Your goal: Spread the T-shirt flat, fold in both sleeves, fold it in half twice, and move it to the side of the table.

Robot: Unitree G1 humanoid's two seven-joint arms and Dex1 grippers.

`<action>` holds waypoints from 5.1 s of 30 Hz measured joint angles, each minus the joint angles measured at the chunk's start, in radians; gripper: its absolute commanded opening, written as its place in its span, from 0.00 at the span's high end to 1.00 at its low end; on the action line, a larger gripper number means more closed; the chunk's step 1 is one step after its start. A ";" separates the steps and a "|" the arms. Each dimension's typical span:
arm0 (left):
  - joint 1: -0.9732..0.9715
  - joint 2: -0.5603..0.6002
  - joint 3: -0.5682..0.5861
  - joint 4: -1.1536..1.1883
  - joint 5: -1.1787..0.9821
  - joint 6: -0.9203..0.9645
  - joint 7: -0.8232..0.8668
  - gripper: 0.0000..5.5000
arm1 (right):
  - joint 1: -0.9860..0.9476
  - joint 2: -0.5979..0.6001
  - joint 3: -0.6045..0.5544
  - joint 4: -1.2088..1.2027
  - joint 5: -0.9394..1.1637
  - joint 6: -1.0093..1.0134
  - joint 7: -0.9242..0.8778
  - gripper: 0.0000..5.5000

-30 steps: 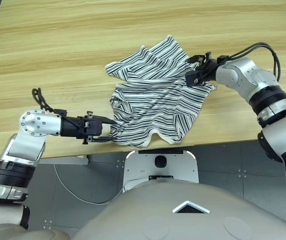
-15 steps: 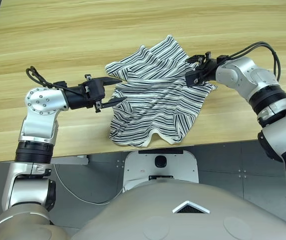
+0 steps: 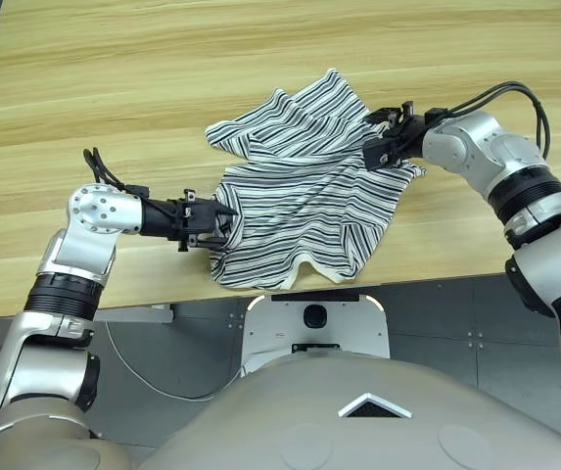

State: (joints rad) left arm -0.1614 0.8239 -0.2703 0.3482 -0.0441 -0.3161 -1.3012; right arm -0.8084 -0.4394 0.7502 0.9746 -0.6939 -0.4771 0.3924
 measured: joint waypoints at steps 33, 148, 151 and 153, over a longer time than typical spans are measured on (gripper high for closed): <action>-0.196 0.033 0.328 0.613 -0.227 0.002 -0.182 0.55 | -0.007 -0.005 0.022 -0.001 -0.010 -0.002 -0.013 0.51; -0.816 -0.418 -0.594 0.981 0.957 -0.032 0.955 0.55 | 0.674 -0.512 -0.287 -1.213 0.335 0.242 0.845 0.51; -0.812 -0.416 -0.632 0.991 1.007 0.009 1.000 0.55 | 0.634 -0.507 -0.289 -1.169 0.304 0.242 0.824 0.51; -0.797 -0.402 -0.660 1.005 1.048 0.051 1.058 0.55 | 0.622 -0.490 -0.289 -1.162 0.282 0.242 0.805 0.51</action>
State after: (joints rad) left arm -0.9587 0.4220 -0.9307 1.3533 1.0039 -0.2653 -0.2430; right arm -0.1861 -0.9295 0.4616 -0.1877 -0.4117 -0.2349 1.1978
